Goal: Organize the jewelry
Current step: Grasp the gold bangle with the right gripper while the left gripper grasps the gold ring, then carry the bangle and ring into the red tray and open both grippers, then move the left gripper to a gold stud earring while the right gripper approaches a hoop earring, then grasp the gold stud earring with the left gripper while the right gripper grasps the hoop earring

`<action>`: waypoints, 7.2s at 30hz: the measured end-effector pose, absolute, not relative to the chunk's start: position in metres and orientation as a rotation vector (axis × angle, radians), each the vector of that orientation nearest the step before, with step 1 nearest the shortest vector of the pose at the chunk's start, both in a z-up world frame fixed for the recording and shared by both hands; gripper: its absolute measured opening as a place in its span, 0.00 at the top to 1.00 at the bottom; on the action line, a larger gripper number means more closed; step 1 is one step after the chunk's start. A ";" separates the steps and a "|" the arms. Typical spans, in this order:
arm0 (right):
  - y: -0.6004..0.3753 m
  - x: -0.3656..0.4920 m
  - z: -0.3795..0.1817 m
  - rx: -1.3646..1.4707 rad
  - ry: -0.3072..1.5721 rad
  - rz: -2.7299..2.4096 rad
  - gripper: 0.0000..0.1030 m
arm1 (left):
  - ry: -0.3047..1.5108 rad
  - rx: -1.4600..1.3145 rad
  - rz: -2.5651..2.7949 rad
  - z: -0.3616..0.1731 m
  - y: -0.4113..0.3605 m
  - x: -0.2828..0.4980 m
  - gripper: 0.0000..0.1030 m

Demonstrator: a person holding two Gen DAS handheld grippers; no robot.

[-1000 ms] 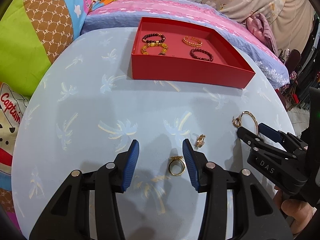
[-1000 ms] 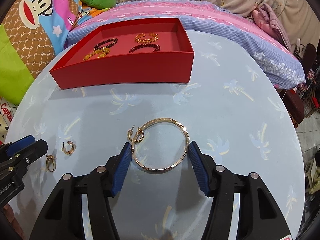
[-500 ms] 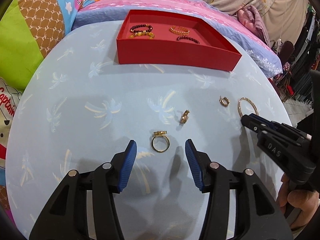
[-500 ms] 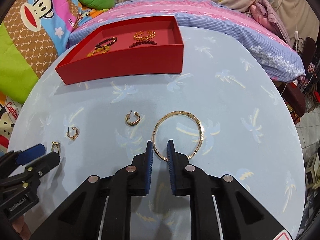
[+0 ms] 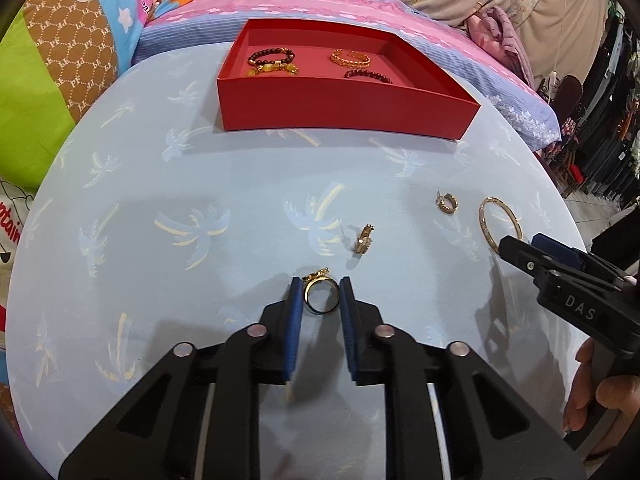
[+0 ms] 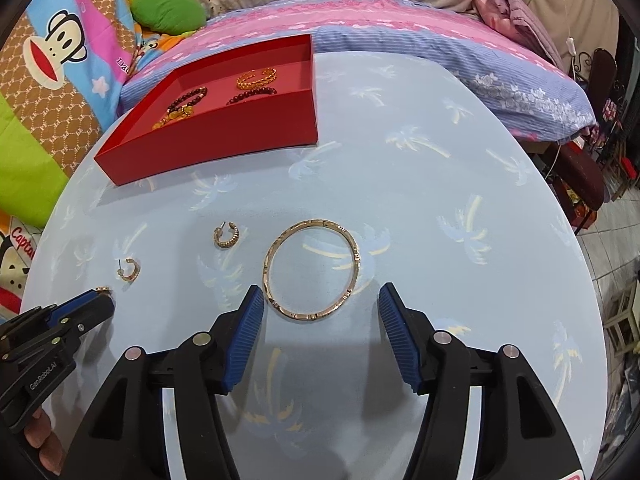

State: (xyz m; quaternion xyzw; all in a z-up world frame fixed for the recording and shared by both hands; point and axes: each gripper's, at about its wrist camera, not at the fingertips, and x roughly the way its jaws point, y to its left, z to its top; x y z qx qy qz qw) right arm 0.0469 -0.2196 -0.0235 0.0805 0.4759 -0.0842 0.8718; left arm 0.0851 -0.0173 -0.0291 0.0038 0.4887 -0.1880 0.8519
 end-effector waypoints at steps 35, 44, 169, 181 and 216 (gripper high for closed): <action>-0.204 0.056 -0.015 0.116 0.951 -0.153 0.48 | 1.048 -0.037 -0.405 -0.027 -0.017 0.089 0.69; -0.202 0.057 -0.014 0.114 0.953 -0.146 0.48 | 1.056 -0.041 -0.429 -0.028 -0.023 0.098 0.87; -0.185 0.075 0.026 0.148 0.932 -0.083 0.47 | 0.976 0.059 -0.435 0.021 -0.055 0.123 0.76; -0.174 0.045 -0.009 0.149 1.001 -0.069 0.47 | 1.017 0.045 -0.403 -0.015 -0.040 0.093 0.64; -0.170 0.086 -0.028 0.108 0.998 -0.072 0.56 | 1.048 -0.007 -0.412 -0.029 -0.033 0.111 0.95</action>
